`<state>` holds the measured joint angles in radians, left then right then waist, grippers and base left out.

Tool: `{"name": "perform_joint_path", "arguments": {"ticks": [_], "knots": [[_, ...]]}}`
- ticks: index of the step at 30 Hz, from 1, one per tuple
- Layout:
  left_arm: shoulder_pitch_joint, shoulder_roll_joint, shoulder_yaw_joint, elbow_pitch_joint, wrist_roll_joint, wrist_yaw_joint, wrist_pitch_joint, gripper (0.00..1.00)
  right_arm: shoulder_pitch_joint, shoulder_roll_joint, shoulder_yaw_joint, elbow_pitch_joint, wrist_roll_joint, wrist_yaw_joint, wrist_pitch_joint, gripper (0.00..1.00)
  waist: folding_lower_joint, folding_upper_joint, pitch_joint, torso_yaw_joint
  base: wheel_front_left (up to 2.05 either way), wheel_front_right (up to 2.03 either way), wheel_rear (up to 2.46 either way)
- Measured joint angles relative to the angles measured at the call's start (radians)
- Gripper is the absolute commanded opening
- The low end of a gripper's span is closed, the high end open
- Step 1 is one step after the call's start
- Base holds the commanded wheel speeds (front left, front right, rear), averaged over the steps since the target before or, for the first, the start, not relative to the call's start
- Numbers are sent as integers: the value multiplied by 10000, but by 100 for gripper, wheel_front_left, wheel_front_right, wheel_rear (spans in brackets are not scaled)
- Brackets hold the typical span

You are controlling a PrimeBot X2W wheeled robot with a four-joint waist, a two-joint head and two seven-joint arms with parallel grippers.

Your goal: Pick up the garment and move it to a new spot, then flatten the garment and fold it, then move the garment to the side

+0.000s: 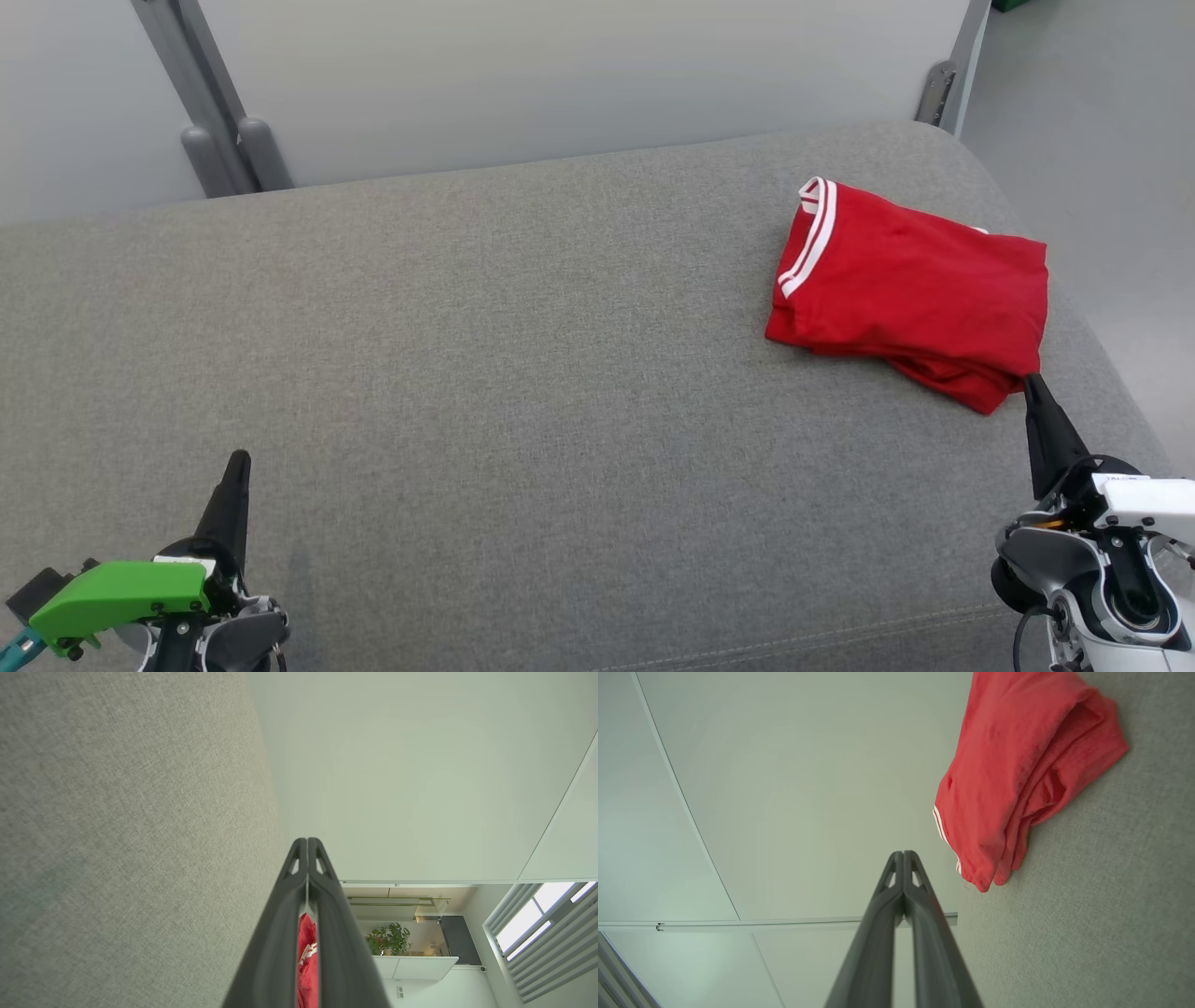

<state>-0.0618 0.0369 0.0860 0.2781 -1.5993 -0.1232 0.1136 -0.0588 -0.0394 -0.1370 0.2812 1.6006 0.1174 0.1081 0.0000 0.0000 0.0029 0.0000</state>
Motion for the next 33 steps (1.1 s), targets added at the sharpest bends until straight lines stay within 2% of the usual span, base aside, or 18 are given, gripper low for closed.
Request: {"name": "perform_joint_path", "arguments": {"ticks": [33], "knots": [[0, -2, 0, -6, 0, -2, 0, 0, 0, 0, 0, -4, 8, 0, 0, 0, 0, 0, 0, 0, 0, 0, 0]]}}
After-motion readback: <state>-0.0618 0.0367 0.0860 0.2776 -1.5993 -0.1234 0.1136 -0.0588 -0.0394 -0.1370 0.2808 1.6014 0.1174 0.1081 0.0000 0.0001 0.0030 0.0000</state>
